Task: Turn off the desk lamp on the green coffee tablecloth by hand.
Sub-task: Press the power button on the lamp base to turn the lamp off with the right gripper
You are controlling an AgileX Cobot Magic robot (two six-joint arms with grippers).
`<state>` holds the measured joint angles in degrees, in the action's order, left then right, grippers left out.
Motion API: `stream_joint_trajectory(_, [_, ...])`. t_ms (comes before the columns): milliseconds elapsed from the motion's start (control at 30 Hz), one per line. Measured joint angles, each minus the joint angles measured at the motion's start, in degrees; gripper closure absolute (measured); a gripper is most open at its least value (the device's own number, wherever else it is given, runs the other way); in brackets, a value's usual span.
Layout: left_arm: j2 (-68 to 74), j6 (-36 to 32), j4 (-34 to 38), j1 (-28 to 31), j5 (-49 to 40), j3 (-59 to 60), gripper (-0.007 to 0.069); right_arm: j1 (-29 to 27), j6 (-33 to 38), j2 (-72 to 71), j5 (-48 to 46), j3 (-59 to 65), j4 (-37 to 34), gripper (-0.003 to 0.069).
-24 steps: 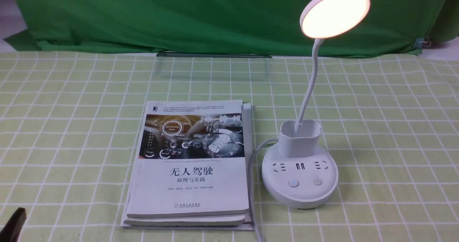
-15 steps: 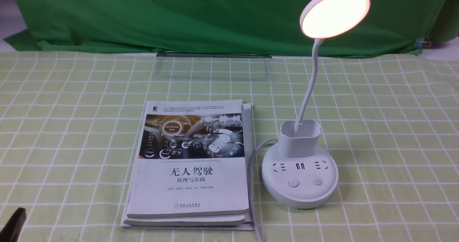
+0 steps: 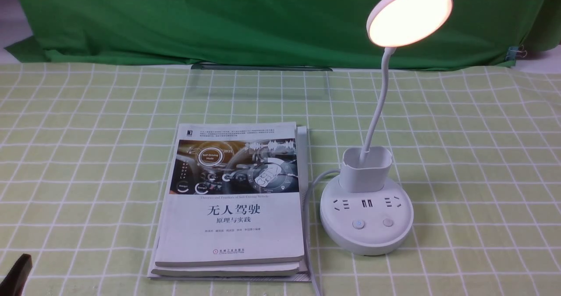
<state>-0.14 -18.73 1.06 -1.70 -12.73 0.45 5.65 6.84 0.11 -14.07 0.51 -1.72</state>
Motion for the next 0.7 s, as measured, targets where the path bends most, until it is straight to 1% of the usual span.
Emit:
stream_joint_trajectory(433, [0.00, 0.00, 0.00, 0.00, 0.00, 0.00, 0.0382, 0.00, 0.02, 0.00, 0.00, 0.00, 0.00, 0.0417])
stream_joint_trajectory(567, [0.00, 0.00, 0.00, 0.00, 0.00, 0.00, 0.0382, 0.00, -0.62, 0.00, 1.54, 0.00, -0.22, 0.0417])
stream_joint_trajectory(600, [0.00, 0.00, 0.00, 0.00, 0.00, 0.00, 0.0382, 0.00, -2.17, 0.00, 2.49, 0.00, -0.82, 0.0417])
stream_joint_trajectory(633, [0.00, 0.00, 0.00, 0.00, 0.00, 0.00, 0.0382, 0.00, -6.10, 0.00, 4.27, 0.00, -1.99, 0.0417])
stream_joint_trajectory(667, [0.00, 0.00, 0.00, 0.00, 0.00, 0.00, 0.0382, 0.00, -6.84, 0.00, 4.59, 0.00, -2.45, 0.0417])
stream_joint_trajectory(700, [0.00, 0.00, 0.00, 0.00, 0.00, 0.00, 0.0382, 0.00, -12.30, 0.00, 7.00, 0.00, -3.68, 0.0417])
